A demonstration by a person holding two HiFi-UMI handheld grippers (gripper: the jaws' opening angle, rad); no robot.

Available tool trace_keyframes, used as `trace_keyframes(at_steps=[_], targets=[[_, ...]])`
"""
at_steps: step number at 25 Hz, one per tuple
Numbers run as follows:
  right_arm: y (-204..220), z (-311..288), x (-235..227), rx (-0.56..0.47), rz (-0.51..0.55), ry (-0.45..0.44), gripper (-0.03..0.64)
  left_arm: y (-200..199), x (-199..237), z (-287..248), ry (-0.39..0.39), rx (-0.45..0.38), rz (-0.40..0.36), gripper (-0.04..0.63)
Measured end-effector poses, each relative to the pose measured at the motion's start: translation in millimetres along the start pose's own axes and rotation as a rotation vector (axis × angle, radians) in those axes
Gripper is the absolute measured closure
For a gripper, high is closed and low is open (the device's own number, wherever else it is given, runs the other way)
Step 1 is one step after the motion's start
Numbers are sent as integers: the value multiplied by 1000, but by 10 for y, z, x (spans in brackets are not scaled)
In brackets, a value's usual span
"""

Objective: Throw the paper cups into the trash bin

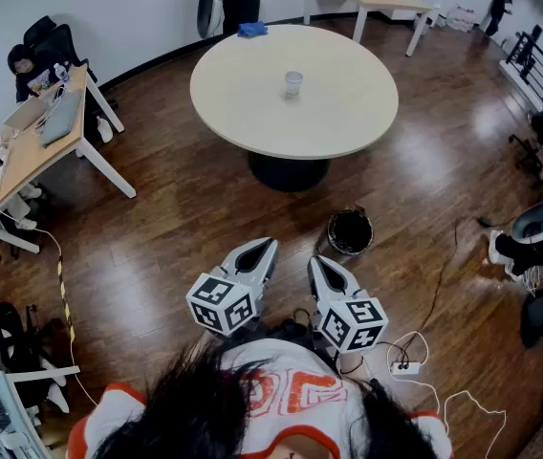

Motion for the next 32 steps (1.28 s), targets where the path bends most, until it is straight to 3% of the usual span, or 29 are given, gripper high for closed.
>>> trace_keyframes(at_steps=[8, 18, 32], targets=[[-48, 134, -245, 27, 18, -17, 615, 93, -139, -89, -62, -19, 18, 595], [-53, -37, -230, 71, 24, -69, 615, 101, -67, -128, -104, 1, 24, 595], [-290, -617, -219, 69, 21, -58, 615, -123, 413, -447, -63, 17, 4, 595]])
Point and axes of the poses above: the fingertips, and each gripper's own axes: z backward along the fingers, x to its left, y out of its underside, the point moved 6 cm from there along z, backward along the fingers, and after that the axes turned 7 degrees about -z, right-handed, at the moved point
